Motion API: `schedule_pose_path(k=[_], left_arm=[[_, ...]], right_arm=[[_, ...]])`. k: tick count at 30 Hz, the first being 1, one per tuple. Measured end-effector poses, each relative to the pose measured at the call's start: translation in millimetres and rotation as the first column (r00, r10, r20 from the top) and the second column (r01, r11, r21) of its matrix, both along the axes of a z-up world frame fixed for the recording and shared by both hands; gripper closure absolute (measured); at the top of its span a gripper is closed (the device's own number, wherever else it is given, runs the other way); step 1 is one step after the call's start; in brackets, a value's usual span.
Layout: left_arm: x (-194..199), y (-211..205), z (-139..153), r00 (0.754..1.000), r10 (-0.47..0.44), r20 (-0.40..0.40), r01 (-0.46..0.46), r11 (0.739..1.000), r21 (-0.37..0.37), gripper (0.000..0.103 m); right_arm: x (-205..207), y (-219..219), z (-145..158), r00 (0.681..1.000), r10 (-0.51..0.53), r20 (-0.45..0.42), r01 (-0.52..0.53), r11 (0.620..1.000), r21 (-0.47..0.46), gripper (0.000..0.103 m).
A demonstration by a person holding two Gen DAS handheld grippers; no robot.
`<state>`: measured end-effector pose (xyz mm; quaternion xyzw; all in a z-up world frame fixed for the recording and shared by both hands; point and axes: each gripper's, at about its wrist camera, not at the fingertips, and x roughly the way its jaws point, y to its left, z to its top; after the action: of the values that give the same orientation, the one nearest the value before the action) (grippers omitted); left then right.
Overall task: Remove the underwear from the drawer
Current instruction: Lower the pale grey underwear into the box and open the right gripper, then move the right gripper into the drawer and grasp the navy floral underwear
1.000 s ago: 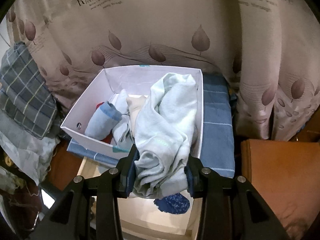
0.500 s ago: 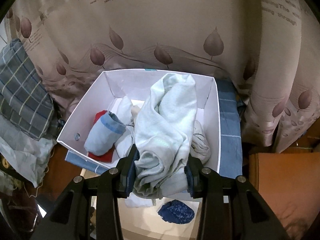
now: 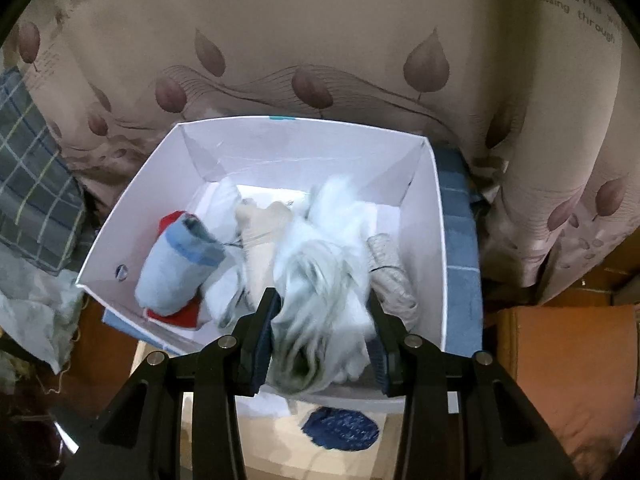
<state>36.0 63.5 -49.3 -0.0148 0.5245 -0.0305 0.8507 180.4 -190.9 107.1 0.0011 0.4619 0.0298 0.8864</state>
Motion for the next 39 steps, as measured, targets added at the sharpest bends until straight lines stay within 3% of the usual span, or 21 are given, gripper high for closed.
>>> schedule_pose_path(k=[10,18,26,30,39], left_arm=[[-0.6,0.0,-1.8,1.0,0.001,-0.001,-0.001,1.0,-0.001,0.047],[-1.4,2.2,-0.3,1.0,0.003,-0.003,-0.003,1.0,-0.004,0.047],[-0.9,3.7,-0.4,1.0,0.008,-0.006,-0.008,1.0,-0.01,0.047],[0.4,3.7,-1.2,1.0,0.007,-0.012,-0.007,1.0,-0.014,0.047],[1.1,4.2,-2.5,1.0,0.009,-0.026,-0.009,1.0,-0.013,0.047]], right_arm=[[11.6,3.6,-12.6,0.999,-0.005,-0.034,0.005,1.0,-0.008,0.063],[17.0,3.2,-30.7,0.998,-0.026,-0.049,0.021,0.994,-0.104,0.064],[25.5,-3.1,-35.0,0.997,-0.047,-0.055,0.043,0.995,-0.086,0.062],[21.2,-5.9,-30.9,0.998,-0.044,-0.049,0.043,0.999,-0.023,0.055],[-4.3,-7.4,-4.2,1.0,-0.008,-0.022,0.008,1.0,0.018,0.053]])
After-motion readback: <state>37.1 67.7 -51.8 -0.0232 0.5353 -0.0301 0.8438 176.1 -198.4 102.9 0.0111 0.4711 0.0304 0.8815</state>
